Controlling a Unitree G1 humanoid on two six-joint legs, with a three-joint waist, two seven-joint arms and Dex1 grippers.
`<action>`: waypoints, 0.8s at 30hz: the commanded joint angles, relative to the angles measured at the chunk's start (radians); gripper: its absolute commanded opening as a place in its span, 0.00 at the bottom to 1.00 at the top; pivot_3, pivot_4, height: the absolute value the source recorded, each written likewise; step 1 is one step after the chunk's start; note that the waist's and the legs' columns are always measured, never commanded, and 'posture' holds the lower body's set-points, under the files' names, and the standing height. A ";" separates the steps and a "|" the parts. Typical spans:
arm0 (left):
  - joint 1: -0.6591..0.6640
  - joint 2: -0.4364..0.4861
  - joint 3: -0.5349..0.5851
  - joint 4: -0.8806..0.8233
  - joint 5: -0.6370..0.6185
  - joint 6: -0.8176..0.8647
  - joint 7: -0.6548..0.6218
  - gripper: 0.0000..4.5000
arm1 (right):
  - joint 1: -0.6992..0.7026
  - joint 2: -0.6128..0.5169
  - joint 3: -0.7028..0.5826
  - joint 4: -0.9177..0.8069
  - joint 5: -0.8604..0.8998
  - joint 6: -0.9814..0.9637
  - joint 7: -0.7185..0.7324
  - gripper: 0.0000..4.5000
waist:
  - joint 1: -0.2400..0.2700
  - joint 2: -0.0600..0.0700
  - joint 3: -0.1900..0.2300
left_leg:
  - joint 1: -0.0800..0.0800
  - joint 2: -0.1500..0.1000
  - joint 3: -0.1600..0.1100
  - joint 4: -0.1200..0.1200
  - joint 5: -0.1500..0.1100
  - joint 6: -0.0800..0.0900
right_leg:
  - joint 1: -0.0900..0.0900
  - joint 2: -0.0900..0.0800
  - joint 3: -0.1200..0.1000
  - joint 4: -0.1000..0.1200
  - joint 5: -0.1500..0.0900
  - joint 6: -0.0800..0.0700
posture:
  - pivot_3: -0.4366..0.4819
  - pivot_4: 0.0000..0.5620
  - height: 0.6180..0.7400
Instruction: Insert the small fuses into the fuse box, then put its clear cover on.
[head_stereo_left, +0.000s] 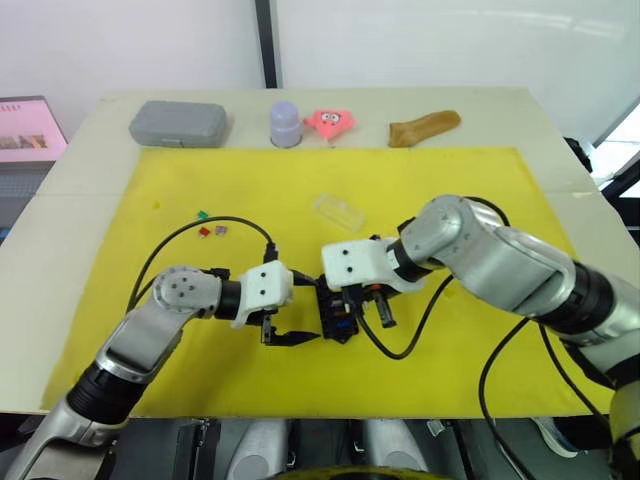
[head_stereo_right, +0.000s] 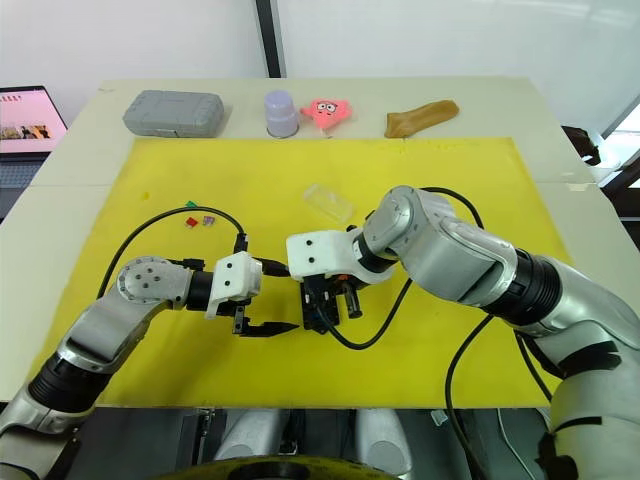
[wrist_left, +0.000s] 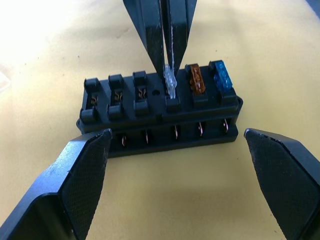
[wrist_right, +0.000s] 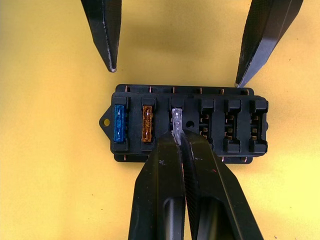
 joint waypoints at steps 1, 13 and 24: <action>-0.020 0.001 0.014 -0.016 -0.016 -0.006 -0.006 0.99 | -0.001 0.012 -0.036 -0.004 0.006 0.007 -0.014 0.00 | 0.000 0.000 0.000 | 0.000 0.000 0.000 0.000 0.000 0.000 | 0.000 0.000 0.000 0.000 0.000 0.000 | 0.48 0.27 1.00; -0.030 0.010 0.025 0.009 -0.011 -0.014 -0.019 1.00 | 0.016 -0.007 -0.113 -0.026 0.042 -0.020 0.010 0.43 | 0.001 0.000 0.000 | 0.000 0.000 0.000 0.000 0.000 0.000 | 0.000 0.000 0.000 0.000 0.000 0.000 | 0.48 0.27 1.00; -0.040 -0.009 0.068 0.004 -0.084 0.007 -0.029 1.00 | 0.289 0.011 -0.530 0.041 0.263 -0.258 0.040 0.73 | 0.005 -0.002 -0.001 | 0.000 0.000 0.000 0.000 0.000 0.000 | 0.002 0.000 0.000 -0.001 0.000 0.000 | 0.48 0.27 1.00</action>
